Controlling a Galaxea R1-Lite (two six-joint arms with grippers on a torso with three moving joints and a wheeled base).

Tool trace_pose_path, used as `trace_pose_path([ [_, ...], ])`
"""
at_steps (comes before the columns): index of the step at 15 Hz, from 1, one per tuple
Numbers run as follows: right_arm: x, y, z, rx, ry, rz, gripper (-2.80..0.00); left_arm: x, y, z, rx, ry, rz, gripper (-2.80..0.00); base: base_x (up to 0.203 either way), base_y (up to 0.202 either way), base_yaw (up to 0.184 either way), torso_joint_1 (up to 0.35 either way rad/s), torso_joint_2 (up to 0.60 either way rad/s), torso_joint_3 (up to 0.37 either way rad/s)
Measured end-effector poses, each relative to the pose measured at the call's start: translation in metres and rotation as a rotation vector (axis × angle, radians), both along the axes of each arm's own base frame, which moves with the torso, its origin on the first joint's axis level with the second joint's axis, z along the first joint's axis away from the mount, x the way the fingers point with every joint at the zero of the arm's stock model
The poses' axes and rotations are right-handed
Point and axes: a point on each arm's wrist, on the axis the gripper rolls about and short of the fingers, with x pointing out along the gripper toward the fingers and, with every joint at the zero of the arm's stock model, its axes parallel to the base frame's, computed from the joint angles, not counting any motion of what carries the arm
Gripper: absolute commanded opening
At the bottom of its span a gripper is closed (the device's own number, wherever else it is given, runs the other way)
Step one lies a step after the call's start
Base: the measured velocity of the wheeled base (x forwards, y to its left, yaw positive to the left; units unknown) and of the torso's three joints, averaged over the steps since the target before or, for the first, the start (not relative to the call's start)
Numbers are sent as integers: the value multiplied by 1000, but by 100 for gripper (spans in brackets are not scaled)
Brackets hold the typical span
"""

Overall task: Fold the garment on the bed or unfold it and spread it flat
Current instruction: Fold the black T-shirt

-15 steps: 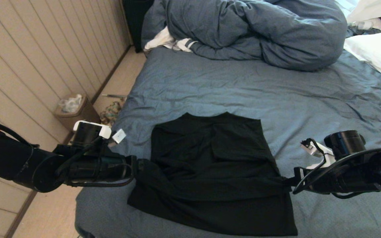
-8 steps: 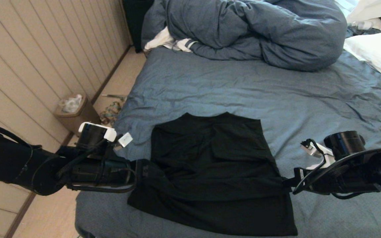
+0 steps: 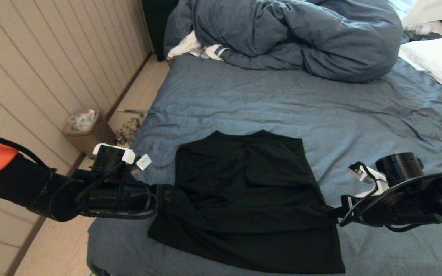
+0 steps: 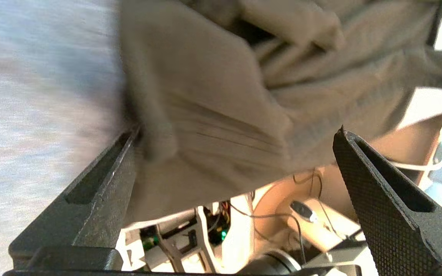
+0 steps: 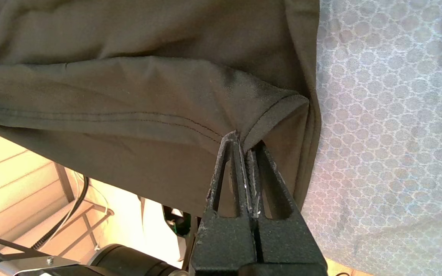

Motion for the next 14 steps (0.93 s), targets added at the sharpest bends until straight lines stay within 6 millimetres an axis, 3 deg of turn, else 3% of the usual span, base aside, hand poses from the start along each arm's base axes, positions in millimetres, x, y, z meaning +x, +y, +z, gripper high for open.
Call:
trace_pose_path([
  [4,-1,0,0,0,1,1,-280,1,12,1,22,-18,14,0,0,0,0,0,0,0],
  [14,-1,-1,0,-1,-2,1,-280,13,12,-6,134,-84,57,0,0,0,0,0,0,0],
])
